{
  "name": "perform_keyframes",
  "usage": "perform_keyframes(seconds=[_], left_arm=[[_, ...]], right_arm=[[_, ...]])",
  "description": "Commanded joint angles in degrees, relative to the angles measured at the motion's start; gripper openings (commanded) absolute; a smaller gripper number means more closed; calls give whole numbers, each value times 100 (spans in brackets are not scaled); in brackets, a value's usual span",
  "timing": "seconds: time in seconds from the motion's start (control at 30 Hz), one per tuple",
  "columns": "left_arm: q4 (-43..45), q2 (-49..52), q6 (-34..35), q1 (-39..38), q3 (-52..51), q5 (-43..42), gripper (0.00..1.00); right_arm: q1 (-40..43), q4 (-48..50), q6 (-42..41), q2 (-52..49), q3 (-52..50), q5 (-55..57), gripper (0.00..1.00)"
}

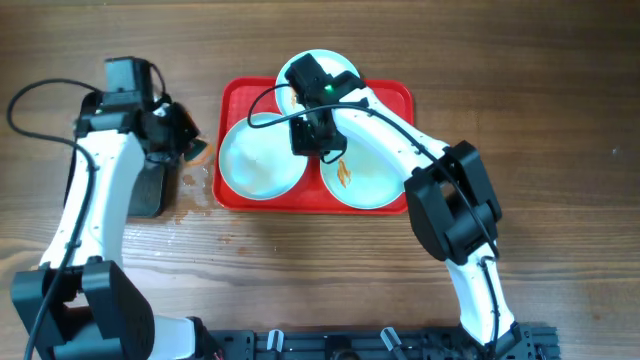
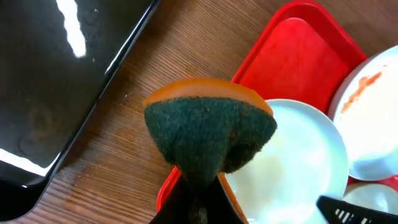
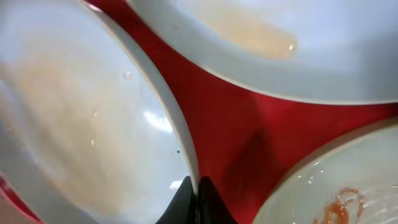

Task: Clean dirty plates on tray and stack at the side
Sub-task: 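Grasp the left plate rim with the right gripper and lift it, then carry the plate right and set it on the table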

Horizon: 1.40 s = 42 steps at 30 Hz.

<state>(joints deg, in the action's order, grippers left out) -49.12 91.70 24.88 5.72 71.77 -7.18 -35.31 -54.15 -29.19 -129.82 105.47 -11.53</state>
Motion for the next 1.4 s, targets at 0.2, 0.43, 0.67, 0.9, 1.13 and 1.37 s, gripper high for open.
perform_keyframes(seconds=[0.2, 0.43, 0.67, 0.9, 1.13, 1.37], left_arm=[[0, -61, -221, 116, 109, -1154, 4], [120, -61, -223, -391, 109, -1185, 4], [343, -28, -216, -662, 96, -1185, 4], [341, 15, -197, -660, 83, -1080, 4], [321, 20, -199, -660, 50, -1078, 4], [321, 20, -199, -662, 46, -1078, 4]], right_arm=[[46, -131, 372, 1123, 254, 1471, 4], [44, -511, 841, 1410, 254, 3285, 4], [-111, -708, 1143, 1410, 251, 4806, 4], [-986, -632, 1290, 1410, 251, 6618, 4], [-1539, -494, 1154, 1410, 251, 7064, 4], [-1554, -503, 1075, 1410, 251, 7344, 4]])
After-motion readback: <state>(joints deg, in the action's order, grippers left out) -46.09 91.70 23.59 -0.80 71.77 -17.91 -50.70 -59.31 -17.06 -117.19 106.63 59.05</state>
